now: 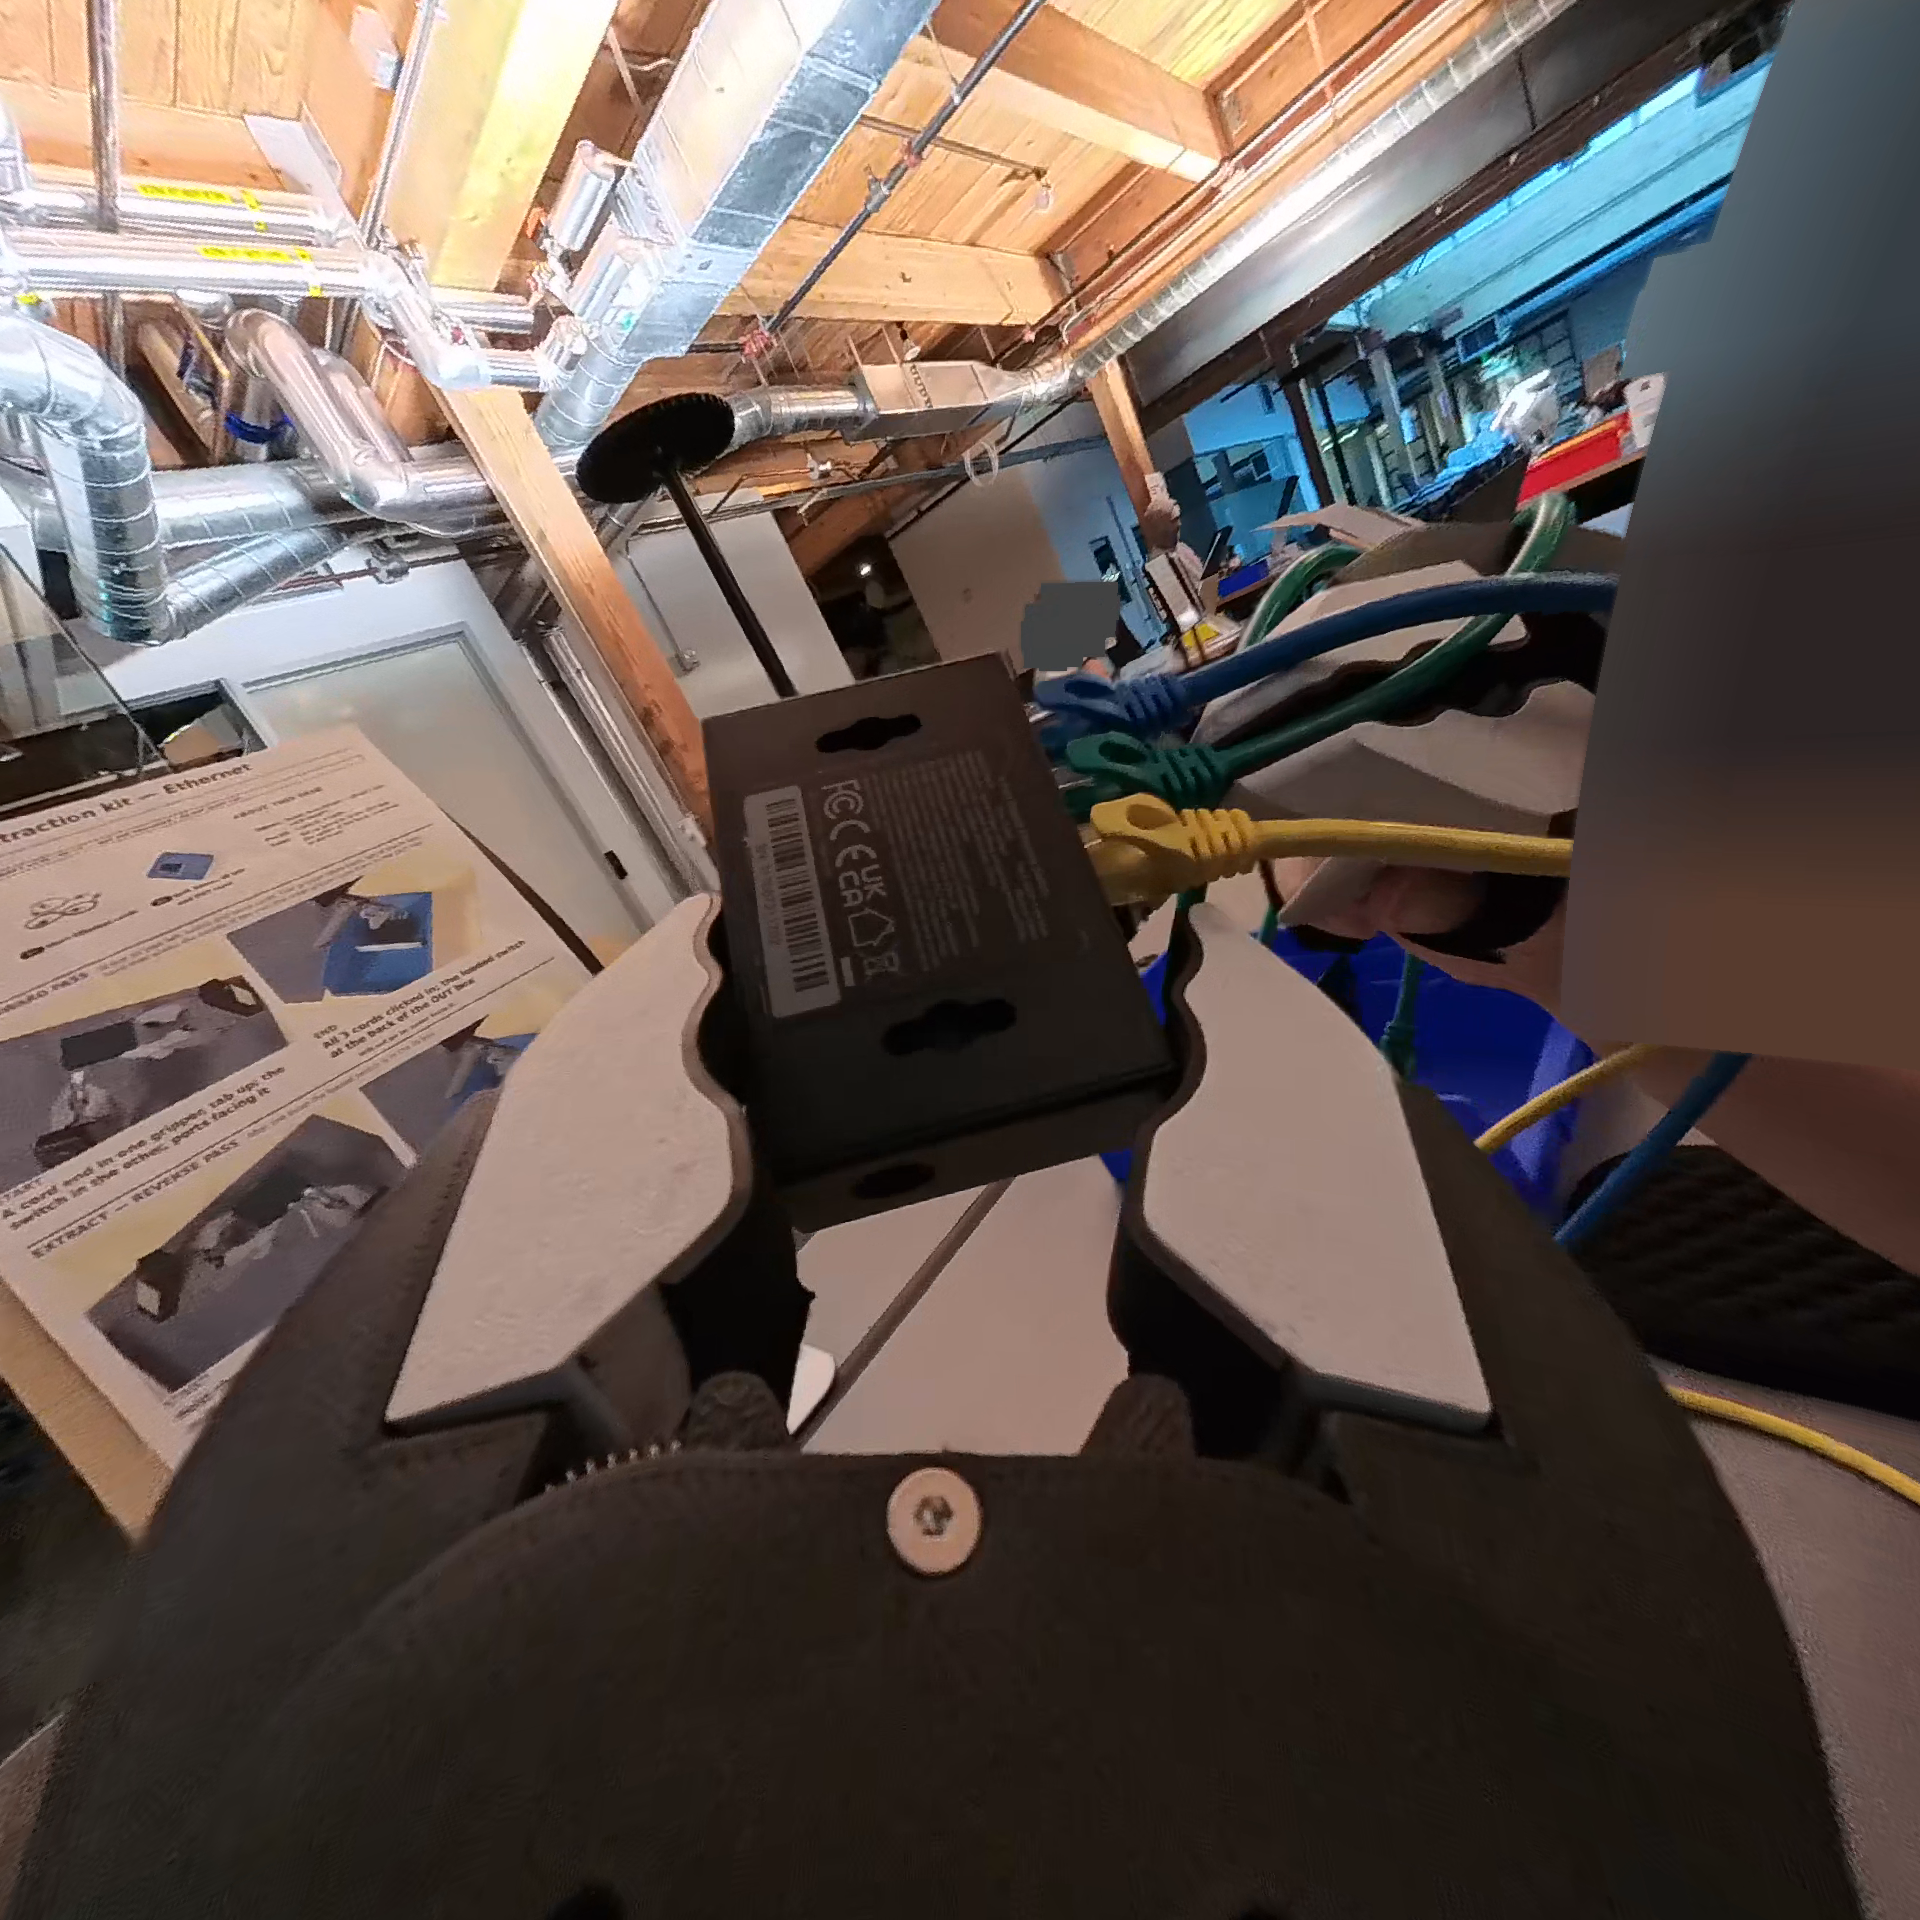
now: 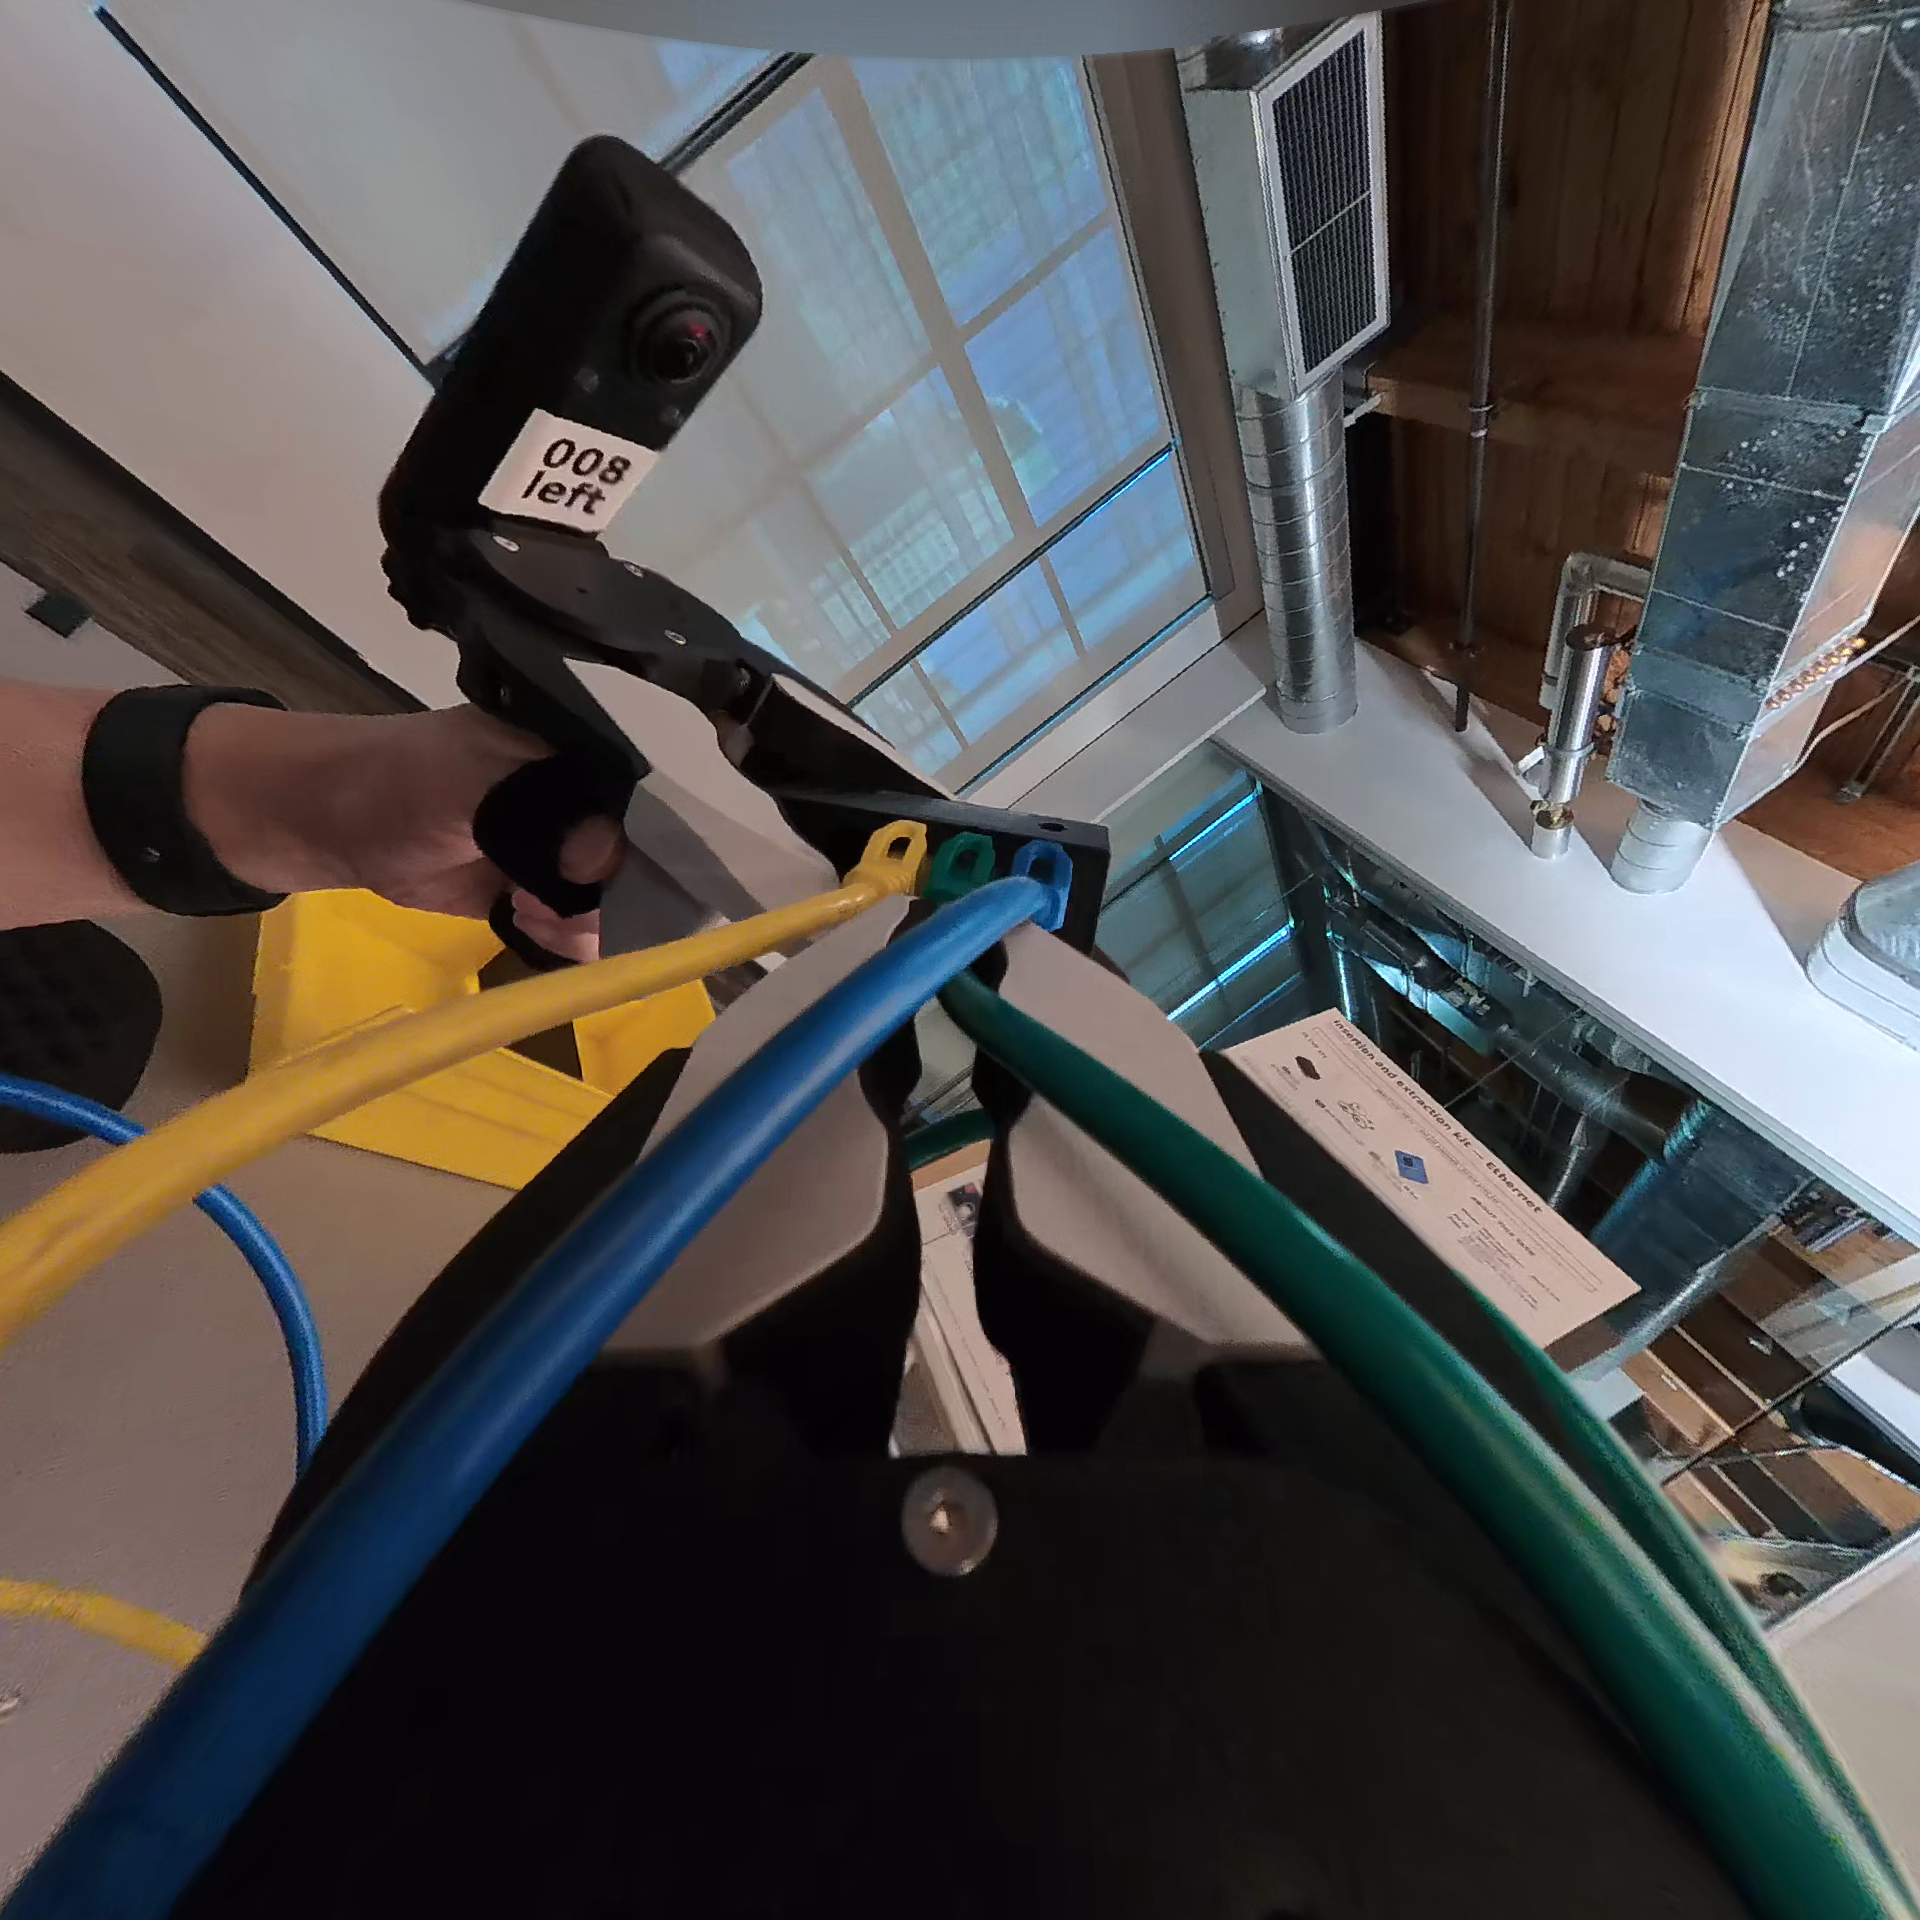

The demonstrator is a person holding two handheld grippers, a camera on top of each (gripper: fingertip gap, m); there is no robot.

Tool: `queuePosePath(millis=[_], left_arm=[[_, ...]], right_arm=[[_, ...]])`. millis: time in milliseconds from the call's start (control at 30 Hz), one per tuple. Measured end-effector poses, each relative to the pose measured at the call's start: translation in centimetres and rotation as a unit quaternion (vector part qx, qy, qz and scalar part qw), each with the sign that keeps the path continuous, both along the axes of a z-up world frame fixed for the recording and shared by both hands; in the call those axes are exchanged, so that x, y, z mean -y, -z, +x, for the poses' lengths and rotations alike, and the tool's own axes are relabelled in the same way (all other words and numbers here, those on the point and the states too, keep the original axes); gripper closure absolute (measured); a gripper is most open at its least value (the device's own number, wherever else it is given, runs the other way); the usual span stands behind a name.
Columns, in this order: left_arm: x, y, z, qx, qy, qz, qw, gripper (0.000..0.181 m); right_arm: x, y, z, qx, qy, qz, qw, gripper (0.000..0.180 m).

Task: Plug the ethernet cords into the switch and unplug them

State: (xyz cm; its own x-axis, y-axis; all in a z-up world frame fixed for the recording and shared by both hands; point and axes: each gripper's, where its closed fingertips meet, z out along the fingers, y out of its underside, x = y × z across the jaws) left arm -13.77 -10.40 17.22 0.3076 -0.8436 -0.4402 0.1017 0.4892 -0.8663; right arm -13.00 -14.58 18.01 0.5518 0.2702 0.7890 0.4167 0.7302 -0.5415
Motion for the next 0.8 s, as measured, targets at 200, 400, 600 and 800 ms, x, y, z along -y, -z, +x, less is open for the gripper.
queuePosePath(millis=[200,400,600,800], left_arm=[[-0.2,0.3,0.3,-0.008,-0.006,-0.006,1.000,0.104],[-0.7,-0.1,0.4,0.007,-0.014,-0.010,1.000,0.104],[-0.4,-0.3,0.4,0.018,0.001,-0.022,1.000,0.104],[-0.9,-0.3,0.4,-0.005,-0.027,-0.015,1.000,0.104]], right_arm=[[-0.1,0.0,0.1,-0.008,-0.006,-0.008,1.000,0.173],[-1.0,0.0,0.6,-0.014,0.009,-0.017,1.000,0.173],[-0.7,-0.2,0.4,-0.025,0.006,0.003,1.000,0.174],[-1.3,0.0,0.8,-0.023,-0.005,-0.007,1.000,0.174]])
